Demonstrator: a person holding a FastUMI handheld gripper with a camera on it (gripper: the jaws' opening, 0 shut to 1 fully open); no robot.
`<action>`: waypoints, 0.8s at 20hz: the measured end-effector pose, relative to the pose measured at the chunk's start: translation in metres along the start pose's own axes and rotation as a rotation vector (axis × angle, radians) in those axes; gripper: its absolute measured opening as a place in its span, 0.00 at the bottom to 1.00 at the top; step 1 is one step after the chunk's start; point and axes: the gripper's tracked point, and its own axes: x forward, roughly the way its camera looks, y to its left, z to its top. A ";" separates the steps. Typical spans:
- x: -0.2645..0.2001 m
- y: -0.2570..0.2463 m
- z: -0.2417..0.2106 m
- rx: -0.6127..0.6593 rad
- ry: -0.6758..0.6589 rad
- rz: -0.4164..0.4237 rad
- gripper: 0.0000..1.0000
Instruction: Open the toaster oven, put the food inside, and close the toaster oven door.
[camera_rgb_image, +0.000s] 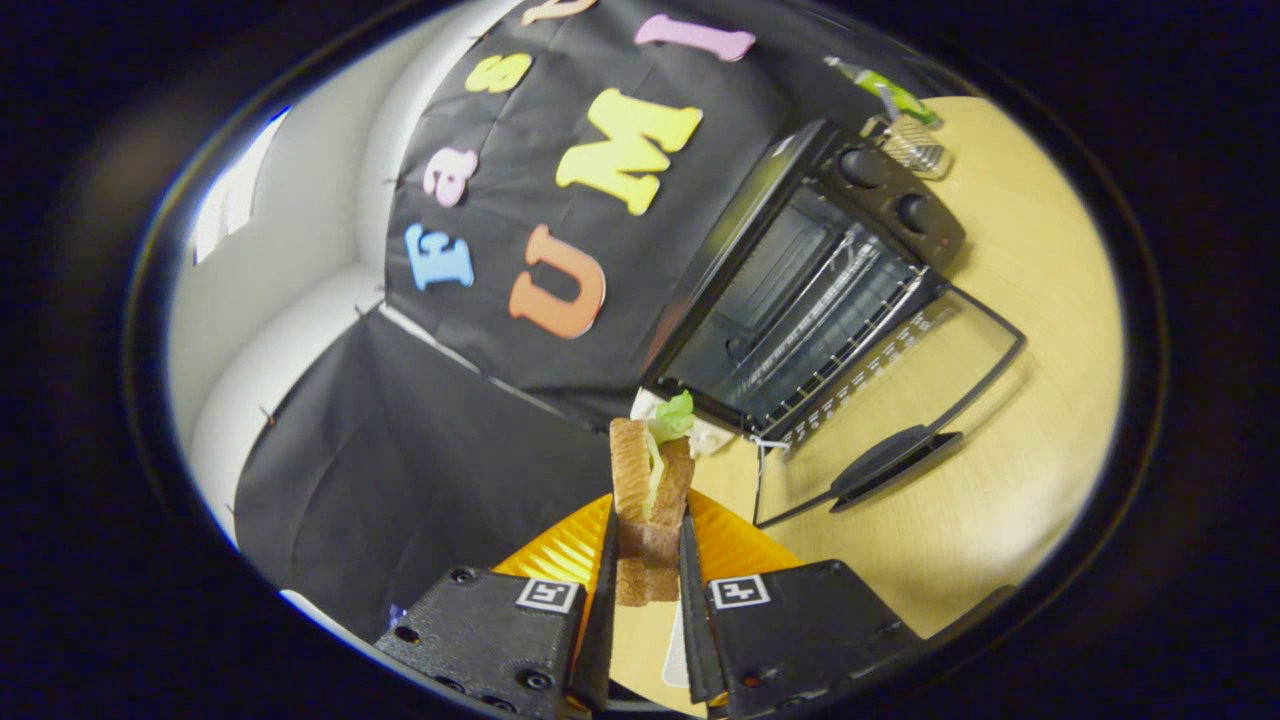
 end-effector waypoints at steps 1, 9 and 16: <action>0.000 -0.008 0.010 0.031 -0.069 -0.020 0.34; 0.044 -0.054 0.057 0.118 -0.322 -0.161 0.34; 0.128 -0.074 0.108 0.146 -0.376 -0.240 0.35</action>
